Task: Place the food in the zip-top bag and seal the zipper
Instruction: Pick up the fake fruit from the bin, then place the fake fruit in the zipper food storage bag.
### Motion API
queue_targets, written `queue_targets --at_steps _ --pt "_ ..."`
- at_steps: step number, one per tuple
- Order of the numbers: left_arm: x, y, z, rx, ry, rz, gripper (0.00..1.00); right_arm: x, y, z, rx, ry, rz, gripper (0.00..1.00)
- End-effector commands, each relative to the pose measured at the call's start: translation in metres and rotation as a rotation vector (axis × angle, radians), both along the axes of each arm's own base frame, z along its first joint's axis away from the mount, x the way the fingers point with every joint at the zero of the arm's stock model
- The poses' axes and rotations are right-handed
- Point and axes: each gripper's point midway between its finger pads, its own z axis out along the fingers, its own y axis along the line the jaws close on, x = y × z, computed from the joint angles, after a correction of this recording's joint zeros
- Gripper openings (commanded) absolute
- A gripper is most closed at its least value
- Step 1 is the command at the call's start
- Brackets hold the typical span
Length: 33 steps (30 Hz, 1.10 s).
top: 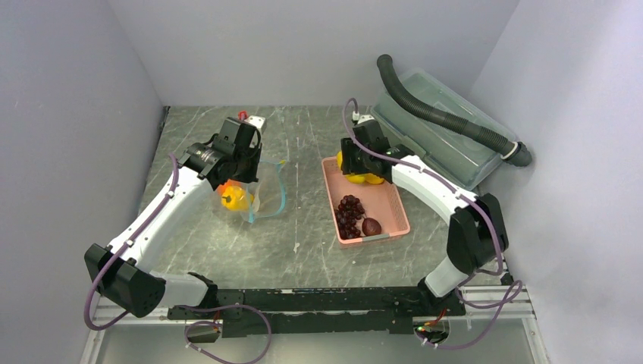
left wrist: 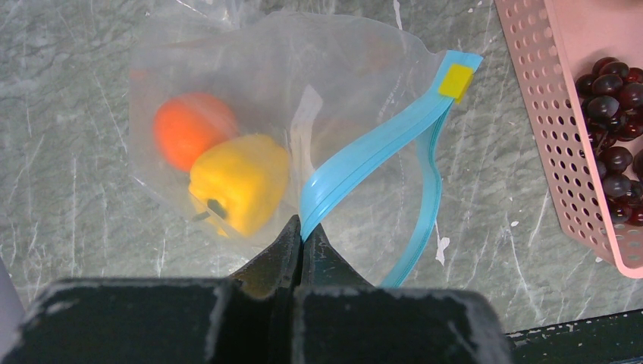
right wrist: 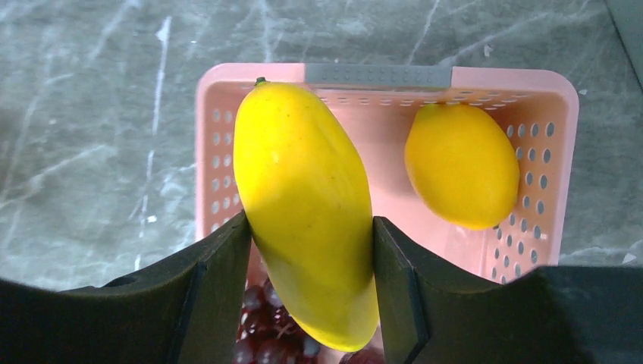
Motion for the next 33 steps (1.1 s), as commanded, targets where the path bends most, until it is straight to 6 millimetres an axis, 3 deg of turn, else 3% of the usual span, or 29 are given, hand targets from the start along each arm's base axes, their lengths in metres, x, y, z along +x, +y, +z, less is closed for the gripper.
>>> queue_targets --at_steps 1,9,14,26,33 --pt "0.003 -0.004 0.003 -0.023 -0.02 -0.003 0.0 -0.016 0.015 0.036 0.107 -0.047 0.038 0.37" --pt "0.004 -0.004 0.003 -0.02 -0.019 -0.001 0.0 -0.05 0.05 0.08 0.255 -0.101 0.174 0.36" --pt "0.004 -0.003 0.003 -0.019 -0.019 0.001 0.0 -0.071 0.075 0.098 0.292 -0.121 0.263 0.36" --pt "0.004 -0.003 0.002 -0.017 -0.015 0.002 0.0 -0.112 0.141 0.114 0.406 -0.093 0.458 0.36" --pt "0.004 -0.003 0.002 -0.019 -0.018 0.003 0.0 -0.122 0.176 0.116 0.461 -0.062 0.511 0.36"
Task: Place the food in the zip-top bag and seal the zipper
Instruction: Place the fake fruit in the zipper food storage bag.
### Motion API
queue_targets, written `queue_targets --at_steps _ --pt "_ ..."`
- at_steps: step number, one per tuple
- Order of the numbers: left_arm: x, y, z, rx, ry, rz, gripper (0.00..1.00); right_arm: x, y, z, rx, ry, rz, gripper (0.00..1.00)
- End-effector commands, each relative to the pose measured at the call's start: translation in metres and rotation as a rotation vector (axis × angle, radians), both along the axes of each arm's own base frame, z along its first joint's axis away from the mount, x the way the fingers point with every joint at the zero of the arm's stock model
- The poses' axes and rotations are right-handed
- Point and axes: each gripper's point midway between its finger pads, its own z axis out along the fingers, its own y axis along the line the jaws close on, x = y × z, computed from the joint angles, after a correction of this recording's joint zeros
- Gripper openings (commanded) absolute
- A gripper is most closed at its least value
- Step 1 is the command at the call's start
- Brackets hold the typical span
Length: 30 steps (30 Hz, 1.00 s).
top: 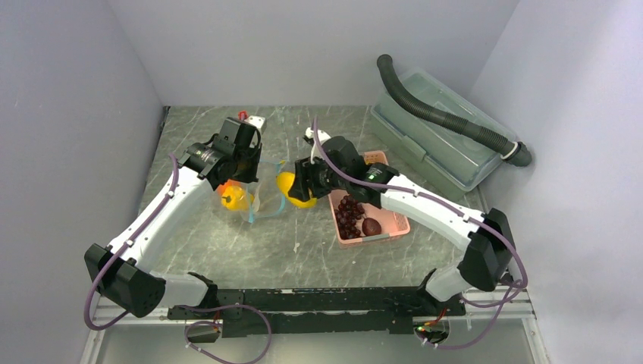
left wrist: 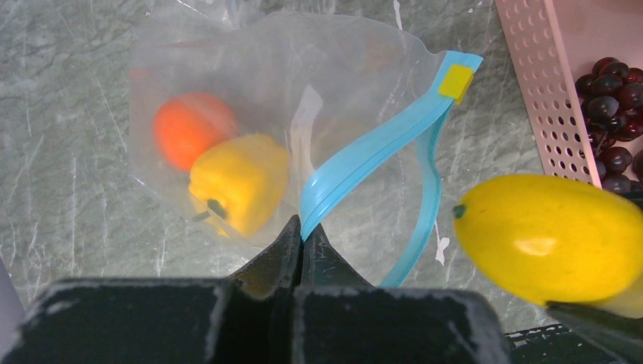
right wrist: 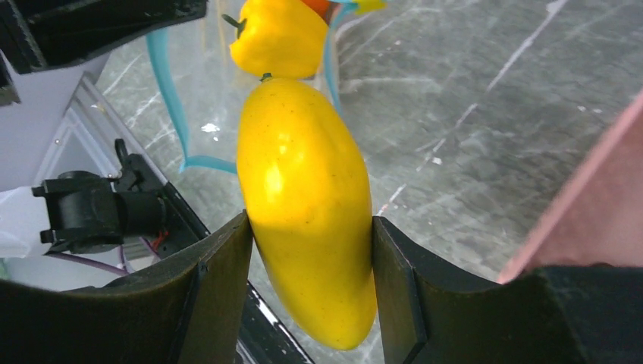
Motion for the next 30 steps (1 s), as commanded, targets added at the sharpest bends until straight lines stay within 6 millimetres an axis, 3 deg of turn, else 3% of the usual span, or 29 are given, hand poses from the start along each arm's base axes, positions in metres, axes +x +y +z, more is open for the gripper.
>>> queue_targets --at_steps 1,17,30 --pt "0.003 -0.003 0.002 -0.017 -0.017 0.002 0.0 0.0 0.035 0.039 0.131 -0.038 0.049 0.36" --pt "0.003 -0.004 0.005 -0.027 -0.023 -0.004 0.0 0.027 0.087 0.015 0.157 0.101 -0.046 0.36" --pt "0.002 -0.006 0.005 -0.037 -0.018 -0.011 0.0 0.057 0.104 0.0 0.199 0.169 -0.213 0.39"
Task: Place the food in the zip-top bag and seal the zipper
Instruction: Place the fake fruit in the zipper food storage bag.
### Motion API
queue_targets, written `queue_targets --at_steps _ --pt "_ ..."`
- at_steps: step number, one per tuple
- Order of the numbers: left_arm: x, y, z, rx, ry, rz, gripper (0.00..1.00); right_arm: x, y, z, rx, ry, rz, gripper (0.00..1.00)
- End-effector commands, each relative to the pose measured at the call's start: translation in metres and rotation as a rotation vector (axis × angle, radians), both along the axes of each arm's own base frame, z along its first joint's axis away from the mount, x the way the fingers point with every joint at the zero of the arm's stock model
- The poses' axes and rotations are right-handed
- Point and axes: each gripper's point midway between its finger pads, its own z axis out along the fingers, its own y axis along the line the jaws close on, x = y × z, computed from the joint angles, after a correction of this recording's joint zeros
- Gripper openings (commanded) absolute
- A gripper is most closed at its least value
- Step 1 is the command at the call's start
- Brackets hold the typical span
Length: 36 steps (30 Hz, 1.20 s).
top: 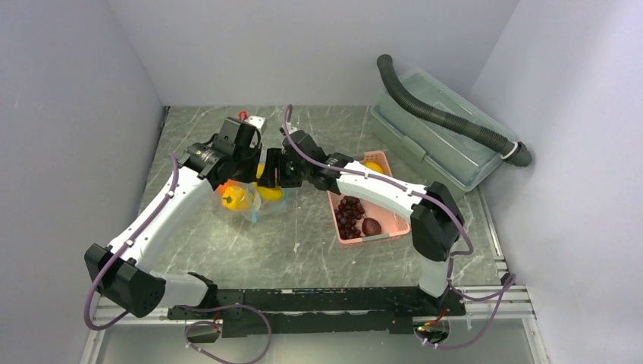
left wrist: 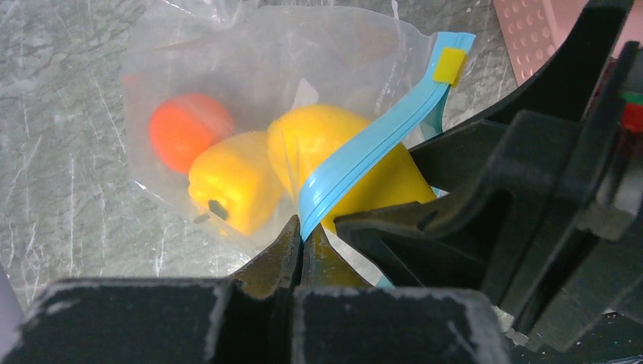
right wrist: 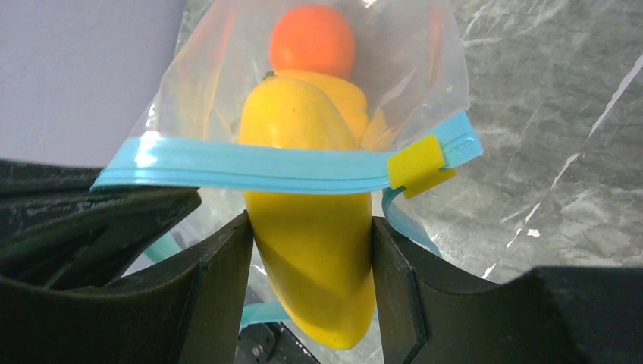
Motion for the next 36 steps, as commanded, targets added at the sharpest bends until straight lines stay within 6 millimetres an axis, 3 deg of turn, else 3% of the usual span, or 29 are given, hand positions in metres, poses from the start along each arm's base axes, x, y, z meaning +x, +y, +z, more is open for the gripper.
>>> queue_targets --at_steps 1,16,36 --pt "0.002 -0.006 0.005 -0.033 -0.02 -0.01 0.0 0.019 0.013 0.029 0.096 -0.032 -0.098 0.41" --pt "0.002 -0.007 0.004 -0.034 -0.016 -0.013 0.0 0.029 0.017 0.032 0.147 -0.017 -0.152 0.74" --pt "0.004 -0.004 0.001 -0.019 -0.011 -0.002 0.0 0.012 -0.012 0.039 0.121 -0.075 -0.101 0.74"
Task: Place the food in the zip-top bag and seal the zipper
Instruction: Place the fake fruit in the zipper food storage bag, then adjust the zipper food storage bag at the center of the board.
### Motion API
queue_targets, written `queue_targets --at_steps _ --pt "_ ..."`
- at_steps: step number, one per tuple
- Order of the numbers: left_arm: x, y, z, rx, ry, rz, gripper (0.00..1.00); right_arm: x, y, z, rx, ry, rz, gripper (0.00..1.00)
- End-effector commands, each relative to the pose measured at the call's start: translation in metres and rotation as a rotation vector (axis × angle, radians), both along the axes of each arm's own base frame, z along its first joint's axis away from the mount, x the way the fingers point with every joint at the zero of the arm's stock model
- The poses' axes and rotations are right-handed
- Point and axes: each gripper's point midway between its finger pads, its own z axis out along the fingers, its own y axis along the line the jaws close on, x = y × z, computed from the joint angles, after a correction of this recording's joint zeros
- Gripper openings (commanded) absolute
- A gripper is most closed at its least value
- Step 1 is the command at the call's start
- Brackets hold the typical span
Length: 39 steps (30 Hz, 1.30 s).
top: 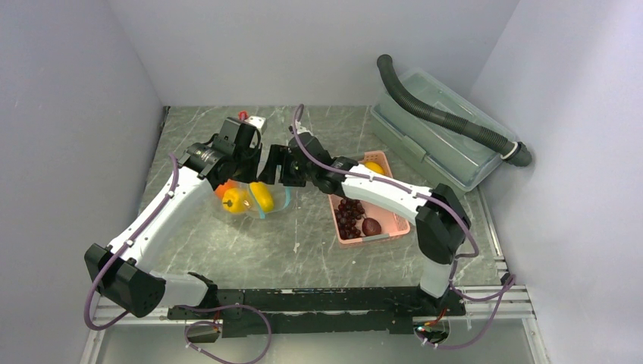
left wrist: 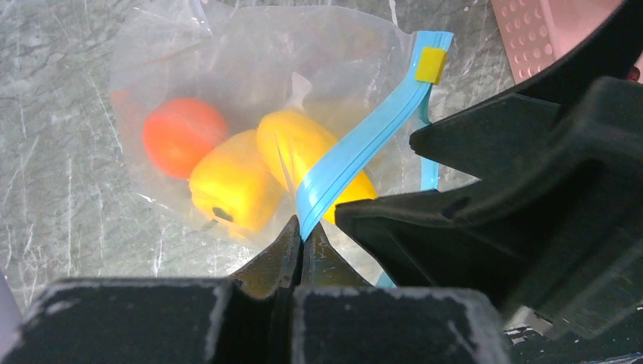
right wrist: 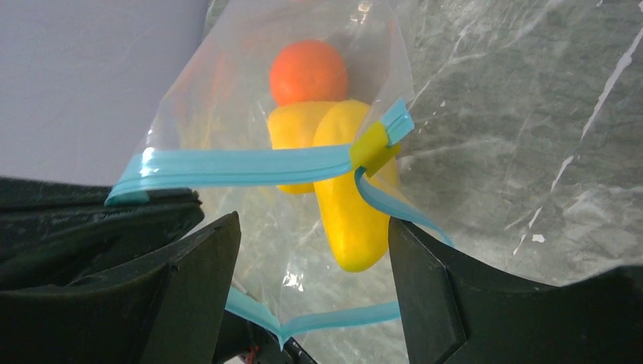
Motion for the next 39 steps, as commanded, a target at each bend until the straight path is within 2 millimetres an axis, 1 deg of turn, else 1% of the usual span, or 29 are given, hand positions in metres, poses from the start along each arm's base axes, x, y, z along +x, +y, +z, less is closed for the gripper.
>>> queue_targets --at_steps 1,3,7,11,13,18,21,25,31,35,36,39 --pt "0.004 -0.004 0.001 -0.015 -0.012 0.002 0.0 -0.004 -0.012 0.038 0.038 -0.093 0.02 0.74" --pt "0.004 -0.003 0.001 -0.014 -0.012 0.002 0.0 -0.008 -0.018 0.04 0.031 -0.107 0.024 0.72" --pt "0.005 -0.003 0.0 -0.013 -0.01 0.002 0.0 -0.014 -0.034 0.038 0.002 -0.123 0.012 0.72" --pt "0.004 -0.004 0.0 -0.013 -0.01 0.003 0.0 -0.02 -0.046 0.033 -0.015 -0.122 -0.003 0.71" --pt "0.005 -0.003 0.0 -0.011 -0.012 0.006 0.0 -0.023 -0.049 0.028 -0.011 -0.108 -0.009 0.7" --pt "0.005 -0.003 -0.001 -0.012 -0.008 0.005 0.0 -0.029 -0.054 0.007 -0.018 -0.066 -0.024 0.69" --pt "0.004 -0.004 -0.001 -0.012 -0.007 0.003 0.0 -0.031 -0.053 -0.006 -0.013 -0.039 -0.028 0.68" --pt "0.004 -0.003 -0.001 -0.012 -0.007 0.004 0.0 -0.034 -0.047 -0.022 0.0 0.009 -0.022 0.65" --pt "0.004 -0.004 -0.001 -0.013 -0.007 0.004 0.0 -0.033 -0.03 -0.036 0.043 0.069 -0.008 0.61" --pt "0.004 -0.004 0.0 -0.013 -0.01 0.003 0.0 -0.031 -0.025 -0.05 0.037 0.107 -0.015 0.59" --pt "0.004 -0.003 0.0 -0.013 -0.011 0.002 0.0 -0.028 -0.021 -0.048 0.053 0.098 -0.018 0.59" --pt "0.004 -0.004 0.0 -0.013 -0.009 0.002 0.0 -0.025 -0.018 -0.053 0.051 0.106 -0.024 0.57"
